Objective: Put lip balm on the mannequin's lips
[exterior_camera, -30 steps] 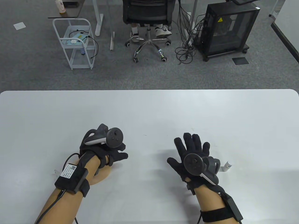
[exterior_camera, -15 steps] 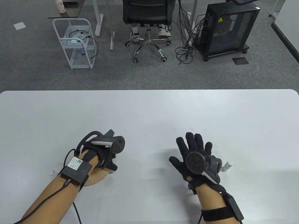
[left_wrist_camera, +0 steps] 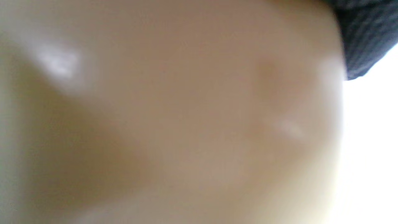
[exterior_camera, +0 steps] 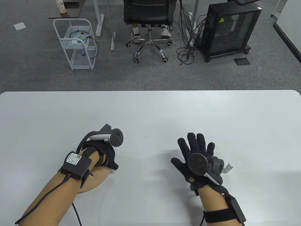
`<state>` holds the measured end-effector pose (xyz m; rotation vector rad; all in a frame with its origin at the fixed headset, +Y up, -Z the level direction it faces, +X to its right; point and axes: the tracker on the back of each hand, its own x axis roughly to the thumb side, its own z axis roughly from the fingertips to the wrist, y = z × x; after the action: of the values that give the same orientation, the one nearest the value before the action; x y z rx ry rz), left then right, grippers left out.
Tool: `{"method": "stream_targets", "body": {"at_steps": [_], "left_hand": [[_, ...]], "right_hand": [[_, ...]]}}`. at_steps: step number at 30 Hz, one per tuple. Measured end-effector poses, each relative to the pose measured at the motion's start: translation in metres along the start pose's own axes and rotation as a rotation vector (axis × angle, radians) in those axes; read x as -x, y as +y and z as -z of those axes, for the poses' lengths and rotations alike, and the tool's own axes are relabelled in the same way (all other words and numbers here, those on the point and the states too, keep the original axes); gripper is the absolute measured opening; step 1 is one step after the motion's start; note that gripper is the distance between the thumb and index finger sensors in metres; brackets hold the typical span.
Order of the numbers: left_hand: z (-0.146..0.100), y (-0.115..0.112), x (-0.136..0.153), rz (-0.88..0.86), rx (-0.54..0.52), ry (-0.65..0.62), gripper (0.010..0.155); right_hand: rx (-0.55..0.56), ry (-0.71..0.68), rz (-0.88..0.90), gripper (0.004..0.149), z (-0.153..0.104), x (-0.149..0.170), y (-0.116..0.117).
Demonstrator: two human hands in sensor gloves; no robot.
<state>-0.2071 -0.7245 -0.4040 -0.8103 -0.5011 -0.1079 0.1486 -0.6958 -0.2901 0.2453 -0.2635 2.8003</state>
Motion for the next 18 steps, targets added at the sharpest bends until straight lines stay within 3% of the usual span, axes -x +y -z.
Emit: {"method": "stream_targets", "body": {"at_steps": [9, 13, 18], "left_hand": [[-0.019, 0.051, -0.001, -0.334, -0.160, -0.050, 0.050], [-0.007, 0.067, -0.001, -0.529, -0.255, -0.025, 0.051], [0.018, 0.068, -0.005, -0.717, -0.247, 0.021, 0.052]], "right_hand": [[-0.007, 0.012, 0.006, 0.086, 0.000, 0.003, -0.002], [-0.009, 0.013, 0.007, 0.086, 0.000, 0.004, -0.003], [-0.013, 0.016, 0.012, 0.086, 0.000, 0.005, -0.002]]}}
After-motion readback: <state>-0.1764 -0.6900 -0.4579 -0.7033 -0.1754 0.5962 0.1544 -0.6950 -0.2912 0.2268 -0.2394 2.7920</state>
